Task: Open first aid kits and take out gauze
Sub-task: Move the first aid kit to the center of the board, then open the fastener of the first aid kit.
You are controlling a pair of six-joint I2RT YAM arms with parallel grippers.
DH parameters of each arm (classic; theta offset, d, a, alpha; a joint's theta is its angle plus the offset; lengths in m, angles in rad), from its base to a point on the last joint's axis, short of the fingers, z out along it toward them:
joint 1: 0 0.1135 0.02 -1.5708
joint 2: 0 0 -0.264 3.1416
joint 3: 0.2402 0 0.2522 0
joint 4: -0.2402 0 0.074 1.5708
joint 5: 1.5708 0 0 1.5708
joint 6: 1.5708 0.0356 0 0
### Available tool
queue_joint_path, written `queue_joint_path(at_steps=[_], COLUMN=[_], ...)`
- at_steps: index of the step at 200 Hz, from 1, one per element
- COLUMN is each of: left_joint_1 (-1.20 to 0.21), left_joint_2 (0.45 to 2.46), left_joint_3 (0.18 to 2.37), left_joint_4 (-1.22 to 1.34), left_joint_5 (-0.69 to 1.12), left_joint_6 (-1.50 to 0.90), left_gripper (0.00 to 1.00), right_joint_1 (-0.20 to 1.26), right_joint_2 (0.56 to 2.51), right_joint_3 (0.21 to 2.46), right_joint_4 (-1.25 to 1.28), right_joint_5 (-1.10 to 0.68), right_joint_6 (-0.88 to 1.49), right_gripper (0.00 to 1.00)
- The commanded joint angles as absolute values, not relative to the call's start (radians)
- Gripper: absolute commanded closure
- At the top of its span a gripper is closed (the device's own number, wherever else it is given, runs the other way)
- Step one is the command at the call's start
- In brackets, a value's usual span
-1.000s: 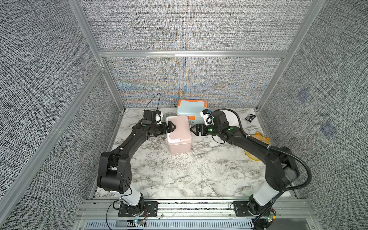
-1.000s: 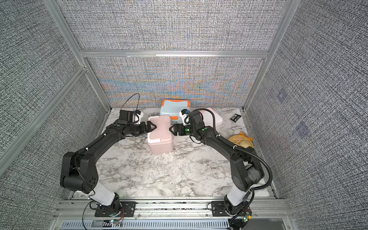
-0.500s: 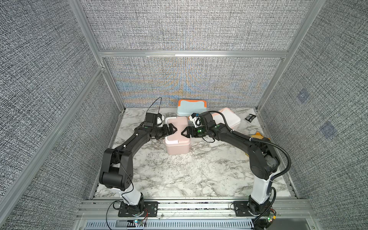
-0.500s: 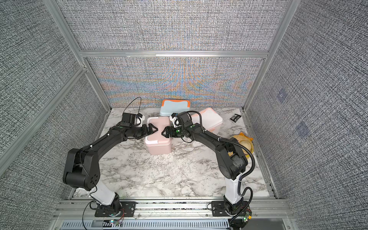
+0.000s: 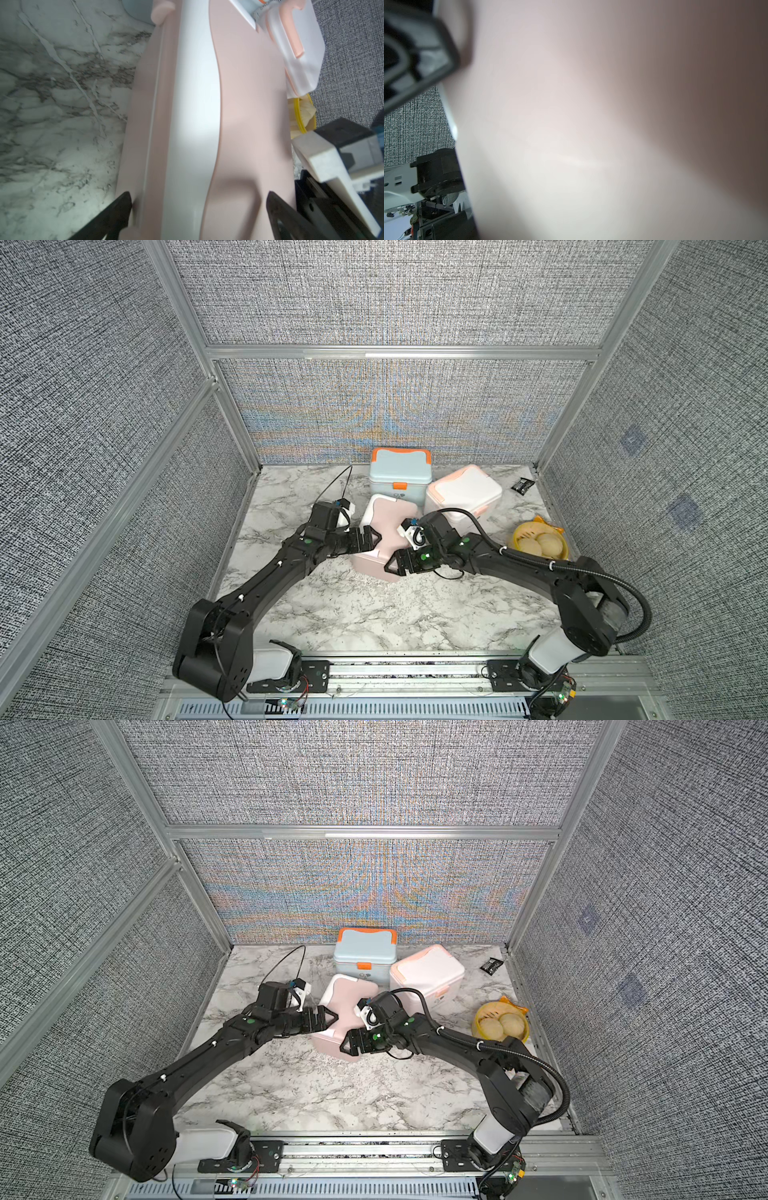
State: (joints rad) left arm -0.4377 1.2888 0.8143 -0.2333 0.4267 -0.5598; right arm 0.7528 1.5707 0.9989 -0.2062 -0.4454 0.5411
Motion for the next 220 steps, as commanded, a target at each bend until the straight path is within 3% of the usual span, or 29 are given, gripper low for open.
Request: queue_joint_path(at_steps=[1,17,74,102,155,220], left_joint_1=[-0.465,-0.473,-0.474,-0.474,-0.474,-0.474], left_joint_2=[1.227,1.177,1.053,1.081,1.304,1.447], left_joint_3=[0.769,0.741,0.769,0.823,0.988,1.044], left_joint_4=[-0.232,-0.234,-0.3,-0.293,-0.362,-0.371], left_joint_5=[0.515,0.513,0.402,0.379,0.353,0.398], left_joint_6=[-0.622,-0.632,-0.597,-0.565,-0.524,-0.499], left_gripper=[0.0,0.0,0.0,0.0,0.0,0.0], right_joint_1=[0.756,0.755,0.719,0.658,0.494,0.485], right_joint_2=[1.509,1.446,1.24,1.21,1.351,1.562], right_joint_3=[0.935,0.892,0.799,0.758,0.792,0.846], right_joint_4=[-0.119,-0.135,-0.184,-0.088,0.089,0.326], right_joint_5=[-0.407,-0.373,-0.177,-0.174,-0.463,-0.607], right_joint_6=[0.567,0.572,0.618,0.634,0.71,0.858], right_gripper=[0.06,0.01,0.01,0.01,0.07,0.22])
